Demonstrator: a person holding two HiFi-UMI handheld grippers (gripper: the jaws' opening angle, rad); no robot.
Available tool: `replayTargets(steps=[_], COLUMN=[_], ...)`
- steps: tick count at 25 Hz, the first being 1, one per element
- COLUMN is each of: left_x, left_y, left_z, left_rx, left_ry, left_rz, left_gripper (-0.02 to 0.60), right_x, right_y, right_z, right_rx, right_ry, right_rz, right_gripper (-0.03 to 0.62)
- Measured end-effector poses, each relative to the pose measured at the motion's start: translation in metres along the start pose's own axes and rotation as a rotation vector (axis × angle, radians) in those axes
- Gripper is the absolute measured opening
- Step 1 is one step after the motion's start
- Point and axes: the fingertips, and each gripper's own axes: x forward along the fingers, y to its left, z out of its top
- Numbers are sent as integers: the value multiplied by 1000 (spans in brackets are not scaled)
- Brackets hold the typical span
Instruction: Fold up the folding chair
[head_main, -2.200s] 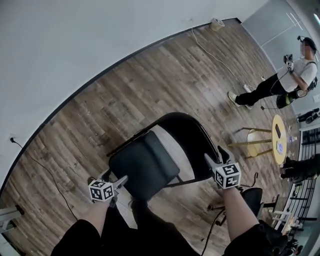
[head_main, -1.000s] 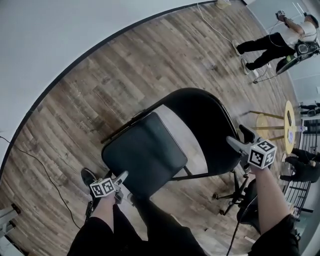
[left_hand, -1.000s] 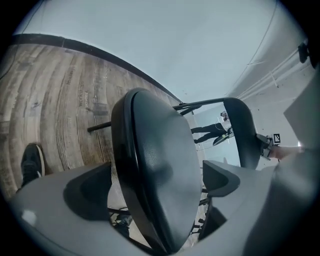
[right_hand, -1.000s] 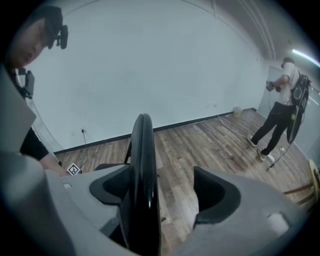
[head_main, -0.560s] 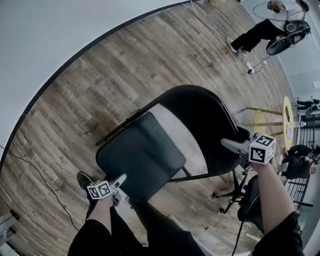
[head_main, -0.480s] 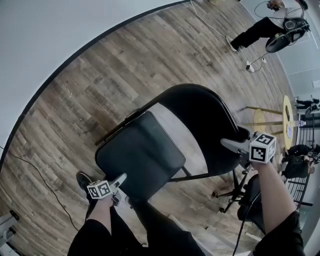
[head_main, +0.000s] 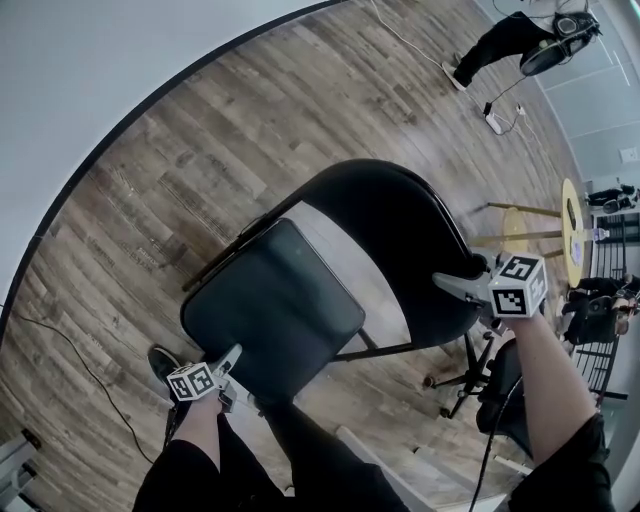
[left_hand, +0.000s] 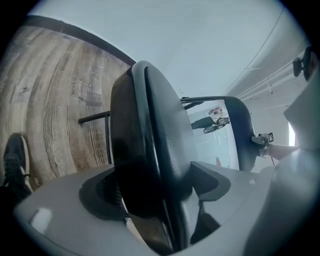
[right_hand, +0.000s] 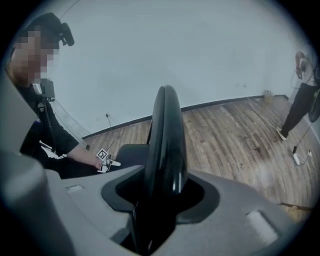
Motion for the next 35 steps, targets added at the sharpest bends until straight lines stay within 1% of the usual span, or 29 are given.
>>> replayTargets(steps=[1, 3, 6, 11, 15, 17, 22, 27, 32, 35], left_x=[0, -1, -3, -13, -22, -28, -41, -50, -56, -58], left_y=[1, -1, -7, 3, -11, -16, -27, -48, -70, -84], left_z=[0, 0, -3, 0, -1, -2, -1, -6, 3, 11], left_rx=[-5, -32, -71, -32, -69, -77, -82, -97, -100, -94], left_ry=[3, 17, 32, 18, 31, 38, 39, 52, 44, 42], left_rz=[-7, -31, -60, -39, -62, -57, -42, -30, -11, 4], left_gripper=[408, 400, 393, 377, 370, 365, 345, 326, 309, 301], right_x=[0, -1, -1, -5, -7, -9, -16, -23, -28, -32], right_y=[3, 6, 7, 21, 36, 44, 70, 90, 114, 130], right_z=[-2, -2, -2, 1, 3, 5, 13, 18, 26, 28], right_rx=[-19, -51, -55, -39, -22, -21, -38, -67, -67, -59], right_ry=[5, 4, 3, -9, -13, -10, -1, 14, 38, 51], right_rz=[10, 13, 17, 40, 67, 72, 53, 40, 35, 15], right_gripper=[170, 149, 144, 127, 110, 104, 95, 84, 67, 60])
